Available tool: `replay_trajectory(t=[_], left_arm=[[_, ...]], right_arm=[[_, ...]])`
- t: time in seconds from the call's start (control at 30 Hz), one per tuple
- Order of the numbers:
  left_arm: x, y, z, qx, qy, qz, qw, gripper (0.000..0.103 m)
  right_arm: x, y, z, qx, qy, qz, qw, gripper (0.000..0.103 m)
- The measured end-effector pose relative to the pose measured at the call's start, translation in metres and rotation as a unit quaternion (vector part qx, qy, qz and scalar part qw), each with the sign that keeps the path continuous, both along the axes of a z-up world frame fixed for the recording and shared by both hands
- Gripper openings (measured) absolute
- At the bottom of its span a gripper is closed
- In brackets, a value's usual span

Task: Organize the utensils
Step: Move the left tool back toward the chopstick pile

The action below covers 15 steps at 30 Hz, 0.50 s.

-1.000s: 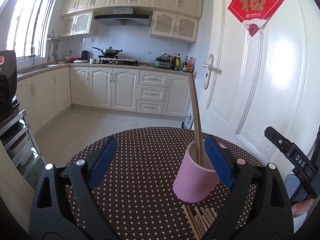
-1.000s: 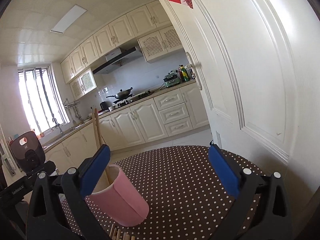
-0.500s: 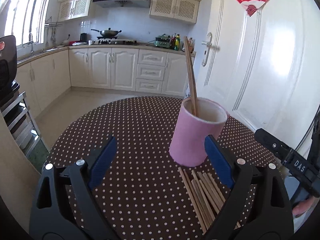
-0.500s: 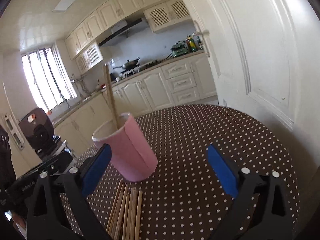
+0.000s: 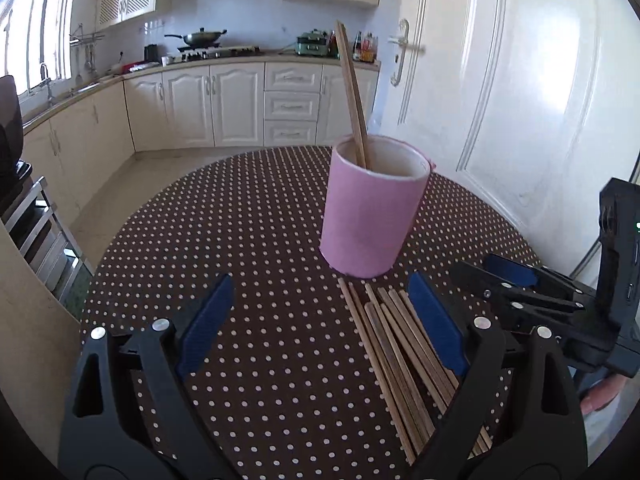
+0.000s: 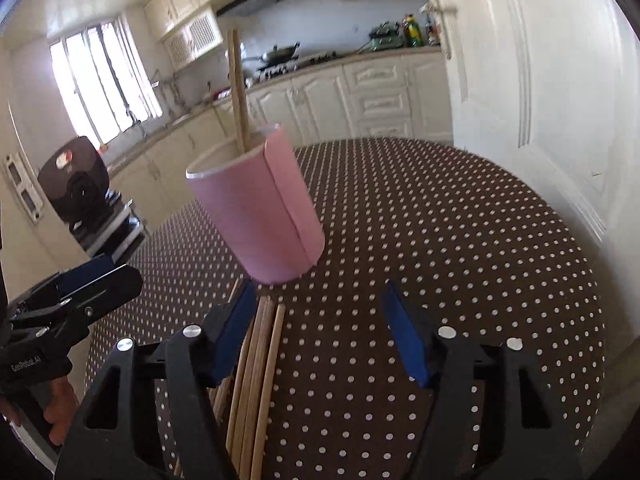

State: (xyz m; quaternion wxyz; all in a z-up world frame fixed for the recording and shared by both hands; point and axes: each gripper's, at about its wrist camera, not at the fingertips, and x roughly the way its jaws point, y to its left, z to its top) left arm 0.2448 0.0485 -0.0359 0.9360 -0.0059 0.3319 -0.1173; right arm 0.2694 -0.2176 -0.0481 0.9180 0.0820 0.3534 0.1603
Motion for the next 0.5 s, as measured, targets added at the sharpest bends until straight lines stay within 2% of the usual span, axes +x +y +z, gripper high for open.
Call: replay_trajectory(t=[0.23,0.33,0.5], left_arm=[[0.004,-0.005,-0.005,0.026,0.036,0.0,0.999,0.087],[0.008,-0.004,-0.008,0.031,0.059,0.008,0.9978,0.087],[0.017,-0.004,-0.012,0.033,0.092,0.004,0.9951,0.087]], right_arm=[[0.014,0.007,-0.001,-0.022,0.066,0.047,0.996,0.06],[0.02,0.011,-0.003,-0.034,0.098,0.067,0.992,0.051],[0.028,0.022,-0.008,-0.057,0.147,0.094,0.983,0.043]])
